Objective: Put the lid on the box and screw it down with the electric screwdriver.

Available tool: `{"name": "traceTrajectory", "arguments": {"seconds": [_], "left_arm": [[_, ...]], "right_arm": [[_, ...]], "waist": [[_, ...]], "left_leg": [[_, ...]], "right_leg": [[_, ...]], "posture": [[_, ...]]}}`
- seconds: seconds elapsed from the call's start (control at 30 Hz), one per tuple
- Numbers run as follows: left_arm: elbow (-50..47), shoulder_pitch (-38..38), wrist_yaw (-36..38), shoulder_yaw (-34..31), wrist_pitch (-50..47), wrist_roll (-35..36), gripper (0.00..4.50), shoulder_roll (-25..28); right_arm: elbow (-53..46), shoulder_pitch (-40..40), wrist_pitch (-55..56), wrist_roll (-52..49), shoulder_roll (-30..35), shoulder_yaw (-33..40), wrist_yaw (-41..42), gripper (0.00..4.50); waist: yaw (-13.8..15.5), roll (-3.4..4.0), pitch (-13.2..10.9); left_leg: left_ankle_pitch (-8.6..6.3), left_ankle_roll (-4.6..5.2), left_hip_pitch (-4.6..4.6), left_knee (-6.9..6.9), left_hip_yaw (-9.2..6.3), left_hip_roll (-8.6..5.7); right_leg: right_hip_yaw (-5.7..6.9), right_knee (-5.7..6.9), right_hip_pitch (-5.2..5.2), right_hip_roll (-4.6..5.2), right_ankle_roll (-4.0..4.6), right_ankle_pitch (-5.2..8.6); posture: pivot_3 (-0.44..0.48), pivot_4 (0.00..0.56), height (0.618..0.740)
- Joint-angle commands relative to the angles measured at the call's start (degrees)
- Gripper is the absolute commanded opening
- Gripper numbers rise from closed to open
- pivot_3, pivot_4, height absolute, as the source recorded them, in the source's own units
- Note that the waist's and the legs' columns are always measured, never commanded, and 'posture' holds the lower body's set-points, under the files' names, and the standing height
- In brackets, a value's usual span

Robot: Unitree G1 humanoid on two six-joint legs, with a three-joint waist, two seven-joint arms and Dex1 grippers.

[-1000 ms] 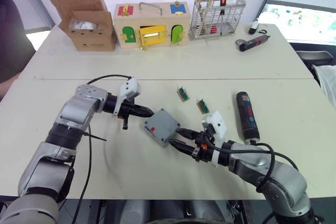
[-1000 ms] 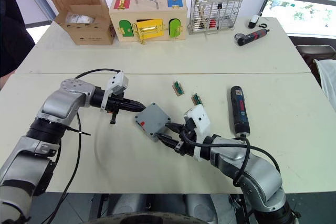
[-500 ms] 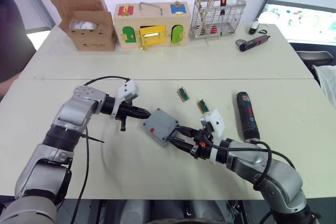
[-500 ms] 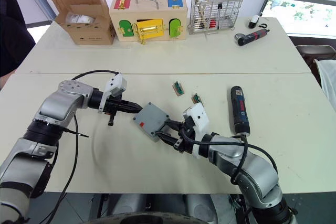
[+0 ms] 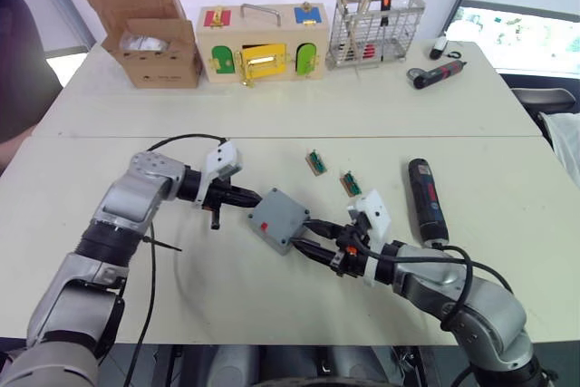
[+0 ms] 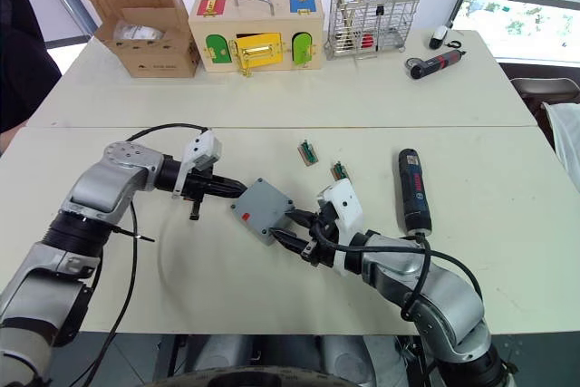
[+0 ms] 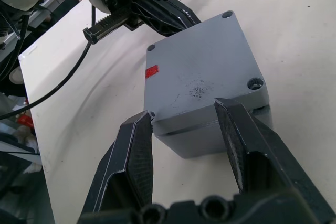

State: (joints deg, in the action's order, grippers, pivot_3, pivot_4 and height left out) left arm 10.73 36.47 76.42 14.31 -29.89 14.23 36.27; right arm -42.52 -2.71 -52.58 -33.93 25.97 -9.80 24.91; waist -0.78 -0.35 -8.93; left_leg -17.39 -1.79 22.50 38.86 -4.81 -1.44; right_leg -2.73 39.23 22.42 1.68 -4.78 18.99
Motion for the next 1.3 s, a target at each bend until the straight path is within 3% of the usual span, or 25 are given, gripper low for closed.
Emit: {"name": "traceTrajectory", "arguments": {"seconds": [0.03, 1.07, 1.3], "left_arm": [[-2.23, 0.48, -0.22, -0.06, 1.10, 0.73, 0.00, -1.41], [-1.37, -0.49, -0.65, 0.43, 2.90, -1.21, 0.00, -0.53], [3.45, 3.53, -0.47, -2.68, 2.66, -0.20, 0.00, 0.94]], "right_arm": [[-1.84, -0.42, 0.13, -1.06, -0.05, 0.07, 0.04, 2.02], [-2.63, -2.40, -0.74, -5.51, -0.43, 3.22, -1.01, 2.02], [-5.65, -1.49, -2.78, -19.85, 1.86, 13.17, 0.26, 2.02]], "waist": [[0.01, 0.00, 0.00], [0.01, 0.00, 0.00], [0.06, -0.01, -0.01]], "left_leg": [[0.00, 0.00, 0.00, 0.00, 0.00, 0.00], [0.00, 0.00, 0.01, -0.04, 0.00, 0.00], [0.00, 0.01, 0.03, -0.04, 0.00, 0.00]], "right_leg": [[0.00, 0.00, 0.00, 0.00, 0.00, 0.00], [0.00, -0.05, 0.01, 0.01, 0.00, 0.00], [0.01, -0.07, 0.00, 0.02, 0.00, 0.00]], "posture": [[0.000, 0.150, 0.740], [0.000, 0.150, 0.740], [0.000, 0.150, 0.740]]}}
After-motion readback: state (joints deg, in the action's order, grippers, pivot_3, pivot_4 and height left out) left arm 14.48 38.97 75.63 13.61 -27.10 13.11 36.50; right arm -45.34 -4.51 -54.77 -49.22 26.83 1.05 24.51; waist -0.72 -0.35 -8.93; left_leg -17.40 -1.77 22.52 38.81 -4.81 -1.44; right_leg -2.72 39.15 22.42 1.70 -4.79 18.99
